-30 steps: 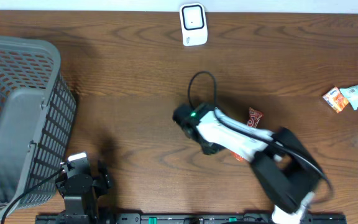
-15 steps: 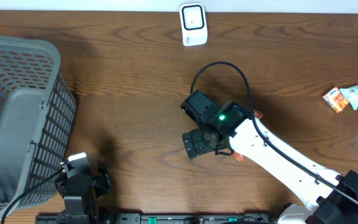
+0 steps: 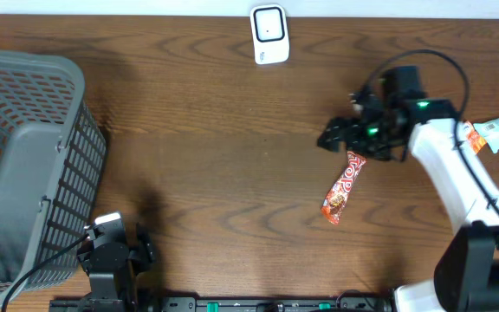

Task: Scan the item barcode

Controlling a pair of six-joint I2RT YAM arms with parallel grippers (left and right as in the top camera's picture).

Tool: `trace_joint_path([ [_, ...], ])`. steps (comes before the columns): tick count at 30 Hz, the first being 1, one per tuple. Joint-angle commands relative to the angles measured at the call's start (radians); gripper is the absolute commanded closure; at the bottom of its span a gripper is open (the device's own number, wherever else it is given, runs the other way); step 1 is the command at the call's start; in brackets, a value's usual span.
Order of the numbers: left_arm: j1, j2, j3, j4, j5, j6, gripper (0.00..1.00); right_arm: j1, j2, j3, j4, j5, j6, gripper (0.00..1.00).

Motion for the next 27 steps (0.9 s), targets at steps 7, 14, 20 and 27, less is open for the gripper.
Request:
trace_joint_path([
  [7, -0.003, -0.002, -0.010, -0.031, -0.009, -0.008, 0.15, -0.152, 0.314, 0.008, 0.090, -0.199, -0.224, 0.01],
  [14, -0.003, -0.002, -0.010, -0.031, -0.009, -0.008, 0.15, -0.198, 0.415, 0.031, 0.180, -0.140, -0.241, 0.01],
  [20, -0.003, -0.002, -0.010, -0.030, -0.009, -0.008, 0.15, -0.249, 0.415, 0.033, 0.069, -0.139, -0.375, 0.01],
  [27, -0.003, -0.002, -0.010, -0.031, -0.009, -0.008, 0.15, -0.278, 0.415, 0.031, -0.139, -0.172, -0.564, 0.01],
])
